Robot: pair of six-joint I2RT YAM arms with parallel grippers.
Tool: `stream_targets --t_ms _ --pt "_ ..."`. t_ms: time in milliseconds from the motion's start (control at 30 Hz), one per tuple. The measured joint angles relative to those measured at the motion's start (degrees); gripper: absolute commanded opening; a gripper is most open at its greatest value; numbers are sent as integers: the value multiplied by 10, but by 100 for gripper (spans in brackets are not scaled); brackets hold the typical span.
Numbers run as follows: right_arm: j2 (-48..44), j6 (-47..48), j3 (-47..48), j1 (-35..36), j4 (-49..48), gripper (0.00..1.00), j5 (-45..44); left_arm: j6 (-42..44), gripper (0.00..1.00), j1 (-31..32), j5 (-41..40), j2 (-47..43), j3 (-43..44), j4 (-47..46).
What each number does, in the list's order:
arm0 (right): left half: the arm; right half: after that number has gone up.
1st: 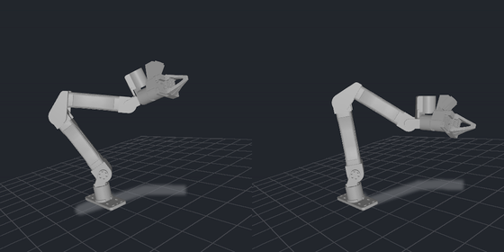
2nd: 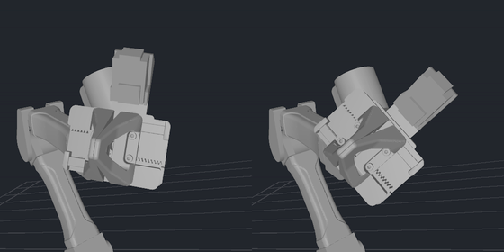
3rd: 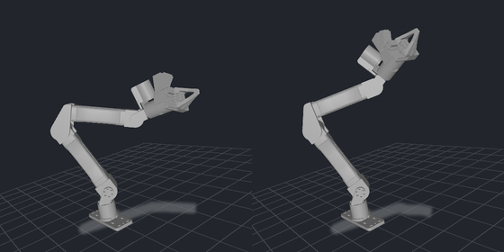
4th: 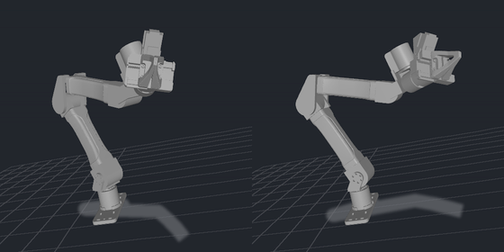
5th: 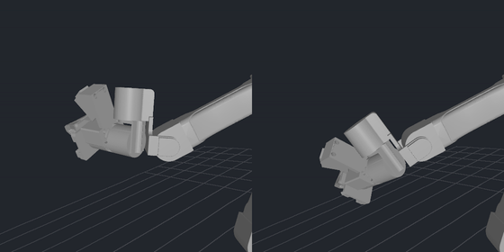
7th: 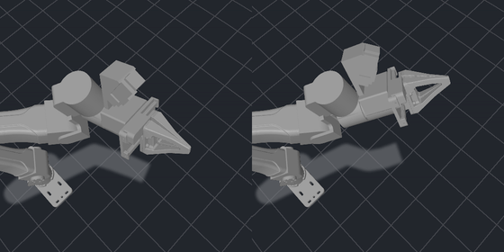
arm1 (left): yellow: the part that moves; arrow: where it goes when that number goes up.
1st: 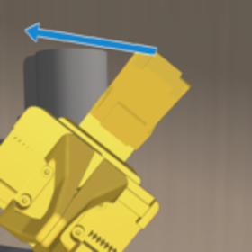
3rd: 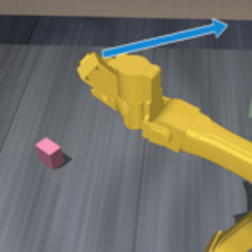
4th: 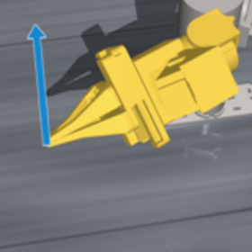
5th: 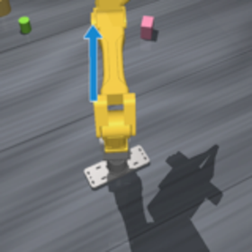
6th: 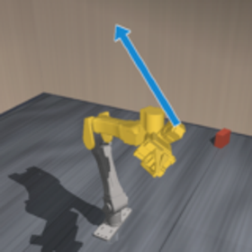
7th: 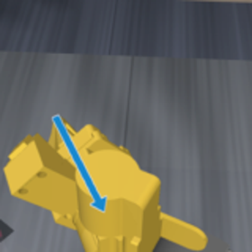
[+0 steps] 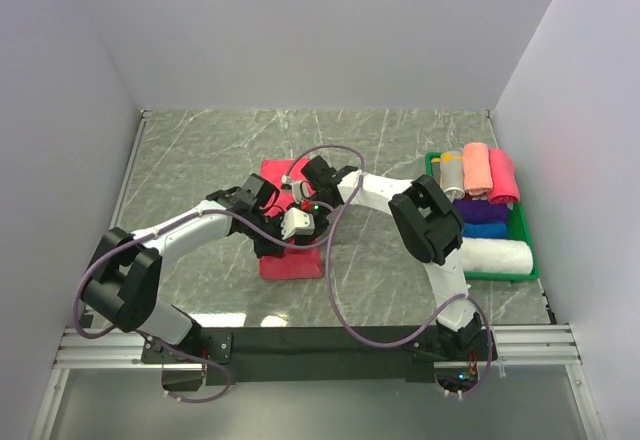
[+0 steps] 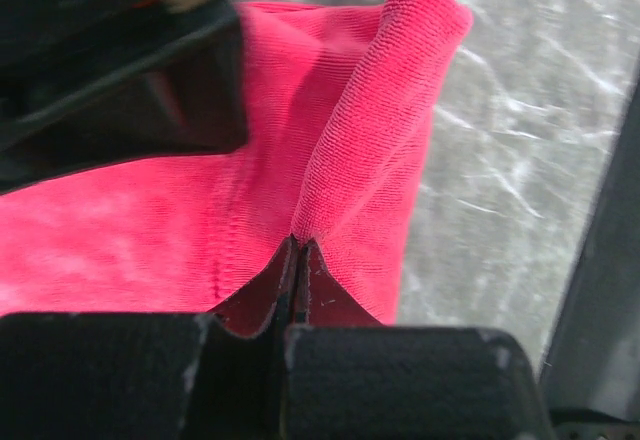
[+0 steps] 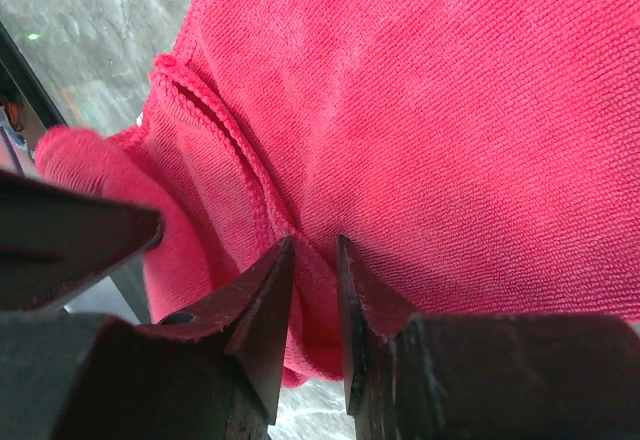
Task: Roll the towels
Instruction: Roll the towel
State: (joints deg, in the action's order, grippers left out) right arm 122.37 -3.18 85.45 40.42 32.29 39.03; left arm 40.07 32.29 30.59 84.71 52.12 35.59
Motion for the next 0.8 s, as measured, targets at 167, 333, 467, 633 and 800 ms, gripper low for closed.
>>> stream_targets --t_ms 167,333,467,633,800 --pt "0 0 1 0 3 33 -1 -1 0 -13 -17 5 0 -36" --pt "0 -4 10 -5 13 37 -11 -1 1 -12 -33 6 -5 -78" --pt "0 -8 29 -19 25 43 -29 0 1 -12 -41 22 -12 -103" --pt "0 -10 72 -56 40 50 -63 8 2 -13 -54 52 -32 -127" --pt "-2 -3 90 -94 55 50 -66 7 27 -13 -61 52 -33 -136"
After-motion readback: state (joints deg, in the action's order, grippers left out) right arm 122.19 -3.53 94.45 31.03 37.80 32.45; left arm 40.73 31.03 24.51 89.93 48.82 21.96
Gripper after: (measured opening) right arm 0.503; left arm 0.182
